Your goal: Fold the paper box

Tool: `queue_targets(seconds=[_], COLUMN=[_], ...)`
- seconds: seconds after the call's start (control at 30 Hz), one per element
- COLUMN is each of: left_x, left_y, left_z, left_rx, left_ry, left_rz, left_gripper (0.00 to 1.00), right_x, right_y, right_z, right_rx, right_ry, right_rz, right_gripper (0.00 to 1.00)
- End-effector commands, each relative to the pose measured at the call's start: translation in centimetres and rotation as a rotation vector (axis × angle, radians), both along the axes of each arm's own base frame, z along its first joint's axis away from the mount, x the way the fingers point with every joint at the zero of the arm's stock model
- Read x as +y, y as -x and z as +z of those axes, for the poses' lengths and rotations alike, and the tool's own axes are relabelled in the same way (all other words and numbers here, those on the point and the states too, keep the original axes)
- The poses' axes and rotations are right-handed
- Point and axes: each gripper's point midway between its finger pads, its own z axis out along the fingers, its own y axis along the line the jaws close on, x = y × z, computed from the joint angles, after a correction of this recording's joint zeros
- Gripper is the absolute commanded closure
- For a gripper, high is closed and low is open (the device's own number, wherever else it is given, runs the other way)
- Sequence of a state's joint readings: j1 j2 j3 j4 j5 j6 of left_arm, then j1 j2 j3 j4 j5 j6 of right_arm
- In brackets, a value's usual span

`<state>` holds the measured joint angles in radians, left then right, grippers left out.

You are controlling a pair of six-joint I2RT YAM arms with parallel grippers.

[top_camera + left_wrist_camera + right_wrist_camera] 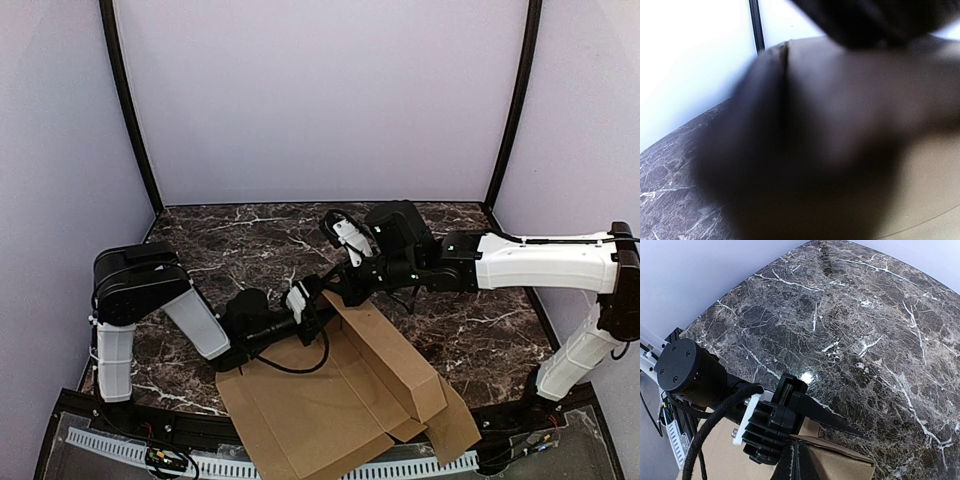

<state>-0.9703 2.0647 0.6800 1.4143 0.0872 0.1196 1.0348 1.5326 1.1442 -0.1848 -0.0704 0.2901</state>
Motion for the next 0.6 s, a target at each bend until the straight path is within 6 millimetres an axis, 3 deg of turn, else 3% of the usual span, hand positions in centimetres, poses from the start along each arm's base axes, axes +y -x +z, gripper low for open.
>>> queue_targets(seconds=[0.0, 0.57], left_x=[0.2, 0.2], left_y=[0.5, 0.8], left_z=[-3.5, -5.8], left_rx=[0.056, 0.101], left_ry=[-0.086, -0.120], left_rz=[-0.016, -0.025], left_gripper=[0.73, 0.74], right_x=[-0.8, -0.7], right_y=[1.2, 1.2], right_z=[-2.2, -2.3], right_rx=[0.056, 0.060], right_ry=[0.063, 0.063], right_rz=[0.020, 0.020], right_gripper=[1.00, 1.00])
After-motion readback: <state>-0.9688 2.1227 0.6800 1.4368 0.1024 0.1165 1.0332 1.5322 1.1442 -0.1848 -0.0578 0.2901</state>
